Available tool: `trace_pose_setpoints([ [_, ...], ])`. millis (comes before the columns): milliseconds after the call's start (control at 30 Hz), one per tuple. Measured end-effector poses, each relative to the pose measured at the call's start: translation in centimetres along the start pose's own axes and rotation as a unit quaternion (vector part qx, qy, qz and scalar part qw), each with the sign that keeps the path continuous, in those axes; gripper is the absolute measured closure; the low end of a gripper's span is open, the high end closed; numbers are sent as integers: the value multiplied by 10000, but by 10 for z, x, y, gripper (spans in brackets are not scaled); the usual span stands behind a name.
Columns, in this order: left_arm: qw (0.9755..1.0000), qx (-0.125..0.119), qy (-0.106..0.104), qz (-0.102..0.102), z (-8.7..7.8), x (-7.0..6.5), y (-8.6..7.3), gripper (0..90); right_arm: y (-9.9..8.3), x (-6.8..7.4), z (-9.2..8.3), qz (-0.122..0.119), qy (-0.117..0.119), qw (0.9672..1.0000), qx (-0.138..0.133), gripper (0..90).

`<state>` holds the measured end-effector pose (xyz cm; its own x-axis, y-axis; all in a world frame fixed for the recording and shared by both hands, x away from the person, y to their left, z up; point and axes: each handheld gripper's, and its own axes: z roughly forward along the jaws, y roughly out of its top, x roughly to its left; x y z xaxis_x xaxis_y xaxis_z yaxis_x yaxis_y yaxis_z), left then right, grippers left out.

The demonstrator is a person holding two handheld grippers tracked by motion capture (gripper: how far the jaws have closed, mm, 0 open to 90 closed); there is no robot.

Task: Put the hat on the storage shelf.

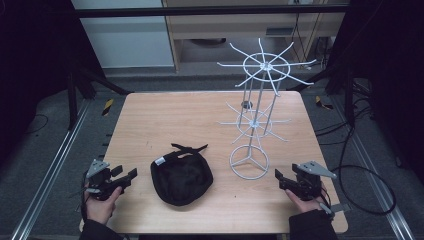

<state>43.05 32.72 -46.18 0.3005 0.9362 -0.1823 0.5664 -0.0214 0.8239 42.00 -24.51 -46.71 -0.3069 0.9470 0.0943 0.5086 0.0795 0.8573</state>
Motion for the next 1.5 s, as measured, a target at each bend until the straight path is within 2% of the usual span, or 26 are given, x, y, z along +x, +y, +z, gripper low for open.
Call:
trace_pose_setpoints([
  [100,9999,6,-87,-55,-1,-5,0,345,-1,8,0,-133,110,9998,-76,342],
  [167,9998,44,-165,-88,-1,-10,-1,358,-1,11,0,-122,199,9997,-38,353],
  [200,9998,49,-179,-66,-2,-12,-1,377,-1,18,1,-196,299,9994,-7,377],
  [300,9998,63,-203,29,-4,-19,-1,400,0,27,1,-272,438,9987,-9,400],
  [333,9997,78,-210,51,-4,-20,-1,419,1,34,2,-253,566,9981,4,417],
  [400,9996,98,-230,88,-3,-24,-2,433,2,39,2,-256,651,9975,2,423],
  [467,9994,129,-232,200,-3,-27,-1,453,4,49,4,-299,796,9964,38,446],
  [500,9993,148,-212,273,-2,-31,-1,476,7,60,7,-428,922,9948,39,461],
  [567,9992,154,-221,295,-1,-33,-1,492,8,65,8,-468,988,9940,47,461],
  [633,9990,171,-247,328,0,-38,-1,503,11,82,11,-516,1195,9915,47,460],
  [667,9990,171,-247,328,0,-38,-1,505,11,82,11,-516,1195,9915,47,460],
  [700,9989,192,-262,339,1,-39,-1,509,13,92,13,-543,1311,9899,26,467],
  [800,9986,229,-309,356,4,-43,-1,515,16,101,16,-571,1405,9884,13,481],
  [867,9983,318,-288,406,8,-47,-1,530,20,114,21,-616,1558,9858,70,495],
  [933,9981,349,-285,428,9,-47,-1,533,21,118,23,-636,1585,9853,94,497],
  [967,9979,372,-271,447,11,-48,-1,537,23,126,28,-681,1659,9837,132,498],
  [1000,9979,389,-268,443,12,-49,-2,537,23,126,28,-681,1659,9837,132,498],
  [1133,9972,505,-277,486,18,-52,-3,536,27,144,36,-797,1808,9801,191,500],
  [1333,9958,686,-305,521,25,-55,-6,536,29,162,49,-850,1898,9776,316,500],
  [1367,9947,801,-309,559,28,-56,-7,537,29,165,52,-845,1910,9774,338,500],
  [1500,9929,959,-349,618,34,-60,-10,550,27,174,64,-860,1956,9758,472,500],
])
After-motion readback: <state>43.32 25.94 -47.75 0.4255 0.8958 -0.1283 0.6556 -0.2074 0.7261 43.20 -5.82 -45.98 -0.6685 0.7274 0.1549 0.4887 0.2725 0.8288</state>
